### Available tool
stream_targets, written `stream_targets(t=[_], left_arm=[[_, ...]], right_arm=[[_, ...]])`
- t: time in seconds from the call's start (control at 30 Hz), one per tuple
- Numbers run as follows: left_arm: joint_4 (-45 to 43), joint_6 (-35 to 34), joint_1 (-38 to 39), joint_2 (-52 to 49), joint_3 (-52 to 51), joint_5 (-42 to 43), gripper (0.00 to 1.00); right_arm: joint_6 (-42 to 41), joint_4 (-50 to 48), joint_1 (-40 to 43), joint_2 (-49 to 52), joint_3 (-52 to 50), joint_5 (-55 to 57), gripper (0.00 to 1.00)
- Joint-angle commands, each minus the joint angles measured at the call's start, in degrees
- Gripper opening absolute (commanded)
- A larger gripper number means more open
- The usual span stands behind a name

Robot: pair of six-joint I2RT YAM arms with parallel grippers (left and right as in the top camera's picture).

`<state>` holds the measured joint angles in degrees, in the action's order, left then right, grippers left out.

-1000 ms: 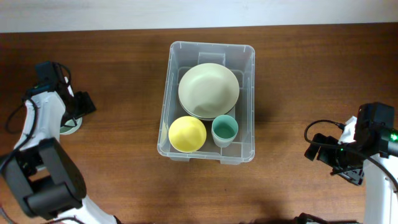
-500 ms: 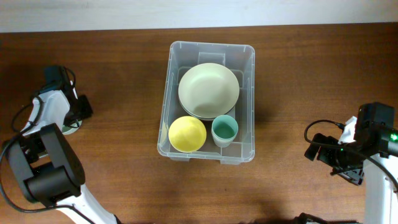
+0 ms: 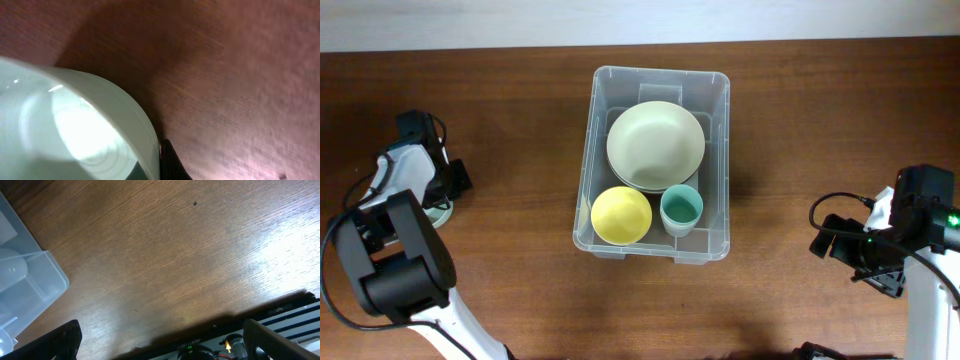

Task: Pack container
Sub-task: 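Move left gripper to the light teal bowl and grasp its rim, then carry the teal bowl with left gripper and stack it in the bin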

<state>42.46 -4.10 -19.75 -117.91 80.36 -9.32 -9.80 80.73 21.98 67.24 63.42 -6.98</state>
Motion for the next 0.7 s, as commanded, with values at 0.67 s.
stream_targets(t=[0.67], left_arm=[[36.5, -1.7, 34.8, 16.0, 24.9, 10.0, 0.0]], right_arm=[[0.6, 0.0, -0.3, 0.0, -0.2, -0.3, 0.99]])
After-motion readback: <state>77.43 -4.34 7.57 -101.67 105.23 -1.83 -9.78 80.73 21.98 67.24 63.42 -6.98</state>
